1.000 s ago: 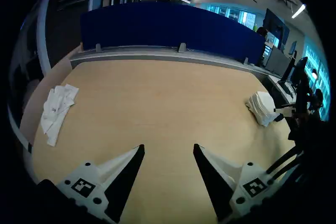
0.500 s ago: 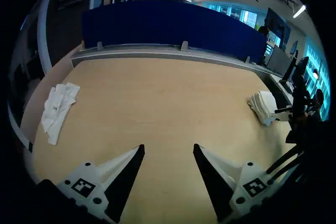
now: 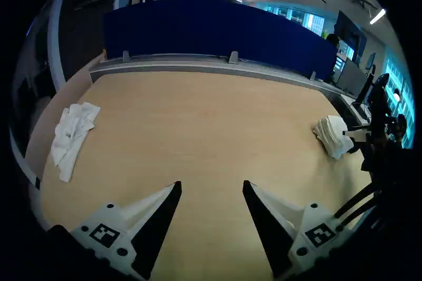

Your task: Fold towel

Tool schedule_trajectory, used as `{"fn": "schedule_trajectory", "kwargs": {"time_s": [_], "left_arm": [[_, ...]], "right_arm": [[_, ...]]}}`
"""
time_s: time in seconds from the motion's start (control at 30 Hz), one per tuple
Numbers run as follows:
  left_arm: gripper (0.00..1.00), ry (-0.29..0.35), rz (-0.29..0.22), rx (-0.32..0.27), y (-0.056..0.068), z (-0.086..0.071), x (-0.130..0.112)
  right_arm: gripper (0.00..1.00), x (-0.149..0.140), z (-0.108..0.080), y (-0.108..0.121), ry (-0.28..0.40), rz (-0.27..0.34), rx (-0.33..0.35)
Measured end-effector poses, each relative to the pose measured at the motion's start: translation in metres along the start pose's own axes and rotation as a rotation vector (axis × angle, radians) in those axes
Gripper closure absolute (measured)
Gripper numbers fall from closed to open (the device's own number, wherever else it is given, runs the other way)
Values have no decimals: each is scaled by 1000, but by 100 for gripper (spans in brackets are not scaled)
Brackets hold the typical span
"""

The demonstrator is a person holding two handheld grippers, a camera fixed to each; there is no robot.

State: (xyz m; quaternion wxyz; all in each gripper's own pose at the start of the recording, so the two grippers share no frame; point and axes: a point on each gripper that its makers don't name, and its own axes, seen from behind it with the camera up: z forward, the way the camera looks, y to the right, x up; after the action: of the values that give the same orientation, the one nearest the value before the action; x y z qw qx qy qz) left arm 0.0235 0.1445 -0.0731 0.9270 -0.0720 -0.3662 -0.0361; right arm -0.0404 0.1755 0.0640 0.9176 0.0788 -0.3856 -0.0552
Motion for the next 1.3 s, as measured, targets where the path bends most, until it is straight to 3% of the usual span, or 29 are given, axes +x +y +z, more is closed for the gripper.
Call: {"fn": "schedule_trajectory", "kwargs": {"time_s": [0.3,0.57,0.73,0.93,1.1,1.3], "left_arm": [[14,1,1,15,-3,-5,1],[14,3,-15,37,-12,-12,-2],[14,3,-18,42,-14,-13,-4],[14,6,-21,33,-13,-12,-3],[14,20,-25,19,-14,-11,0],[14,37,-25,-7,-15,-10,6]], "right_arm": [[4,31,37,1,1,19,17],[4,22,64,-3,-52,19,28],[4,21,66,-1,-62,23,37],[4,33,48,-3,-19,27,34],[4,47,12,-11,66,44,25],[4,41,-34,-25,116,54,-11]]}}
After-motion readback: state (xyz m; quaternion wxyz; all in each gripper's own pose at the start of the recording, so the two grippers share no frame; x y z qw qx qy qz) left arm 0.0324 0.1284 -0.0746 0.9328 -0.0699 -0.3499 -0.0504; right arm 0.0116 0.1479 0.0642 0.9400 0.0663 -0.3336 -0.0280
